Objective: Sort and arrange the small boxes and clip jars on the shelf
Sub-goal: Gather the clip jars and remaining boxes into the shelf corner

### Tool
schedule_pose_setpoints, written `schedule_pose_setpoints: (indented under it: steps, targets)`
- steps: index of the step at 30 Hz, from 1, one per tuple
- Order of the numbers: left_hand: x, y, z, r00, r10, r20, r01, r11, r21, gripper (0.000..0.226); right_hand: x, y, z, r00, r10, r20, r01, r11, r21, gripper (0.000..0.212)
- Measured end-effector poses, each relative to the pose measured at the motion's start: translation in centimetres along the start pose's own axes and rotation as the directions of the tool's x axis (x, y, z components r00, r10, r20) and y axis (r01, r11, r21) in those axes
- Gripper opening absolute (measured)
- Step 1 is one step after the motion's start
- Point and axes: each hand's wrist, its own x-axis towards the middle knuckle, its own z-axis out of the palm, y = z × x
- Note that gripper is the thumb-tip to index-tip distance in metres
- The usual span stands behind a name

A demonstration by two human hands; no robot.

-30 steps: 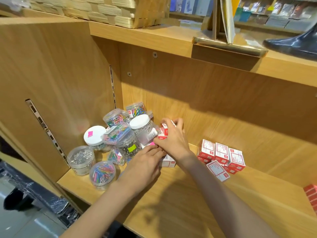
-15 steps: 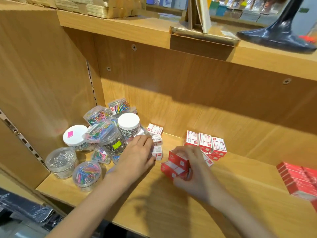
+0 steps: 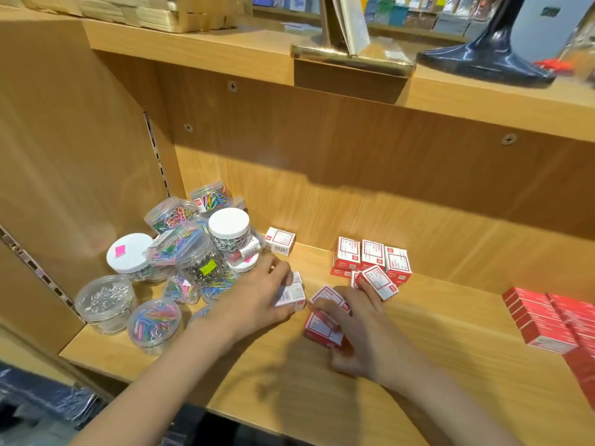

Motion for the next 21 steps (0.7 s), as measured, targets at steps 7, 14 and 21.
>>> schedule_pose_setpoints:
  steps: [7,14,21]
  targets:
    - [-1.3,0.4,0.0,0.993,0.106,0.047,-0.103,0.993,-0.048,0.042,0.9,0.5,-3.7,0.996,-0.016,0.085,-0.009,0.959,0.283,0.055]
    - [-2.8,-0.3,-2.2,0.975,0.066,-0.214,-0.045,0.994,0.101,0.029,11.7,1.6,-4.9,0.991,-0.025,0.133,-0.007,0.971,0.239,0.046]
    - [-3.7,-1.0,-3.9,0.924,-0.061,-0.379,0.148,0.968,0.204,0.028,17.1,1.4,-0.5,0.932,-0.135,0.337,0.167,0.983,-0.069,0.075]
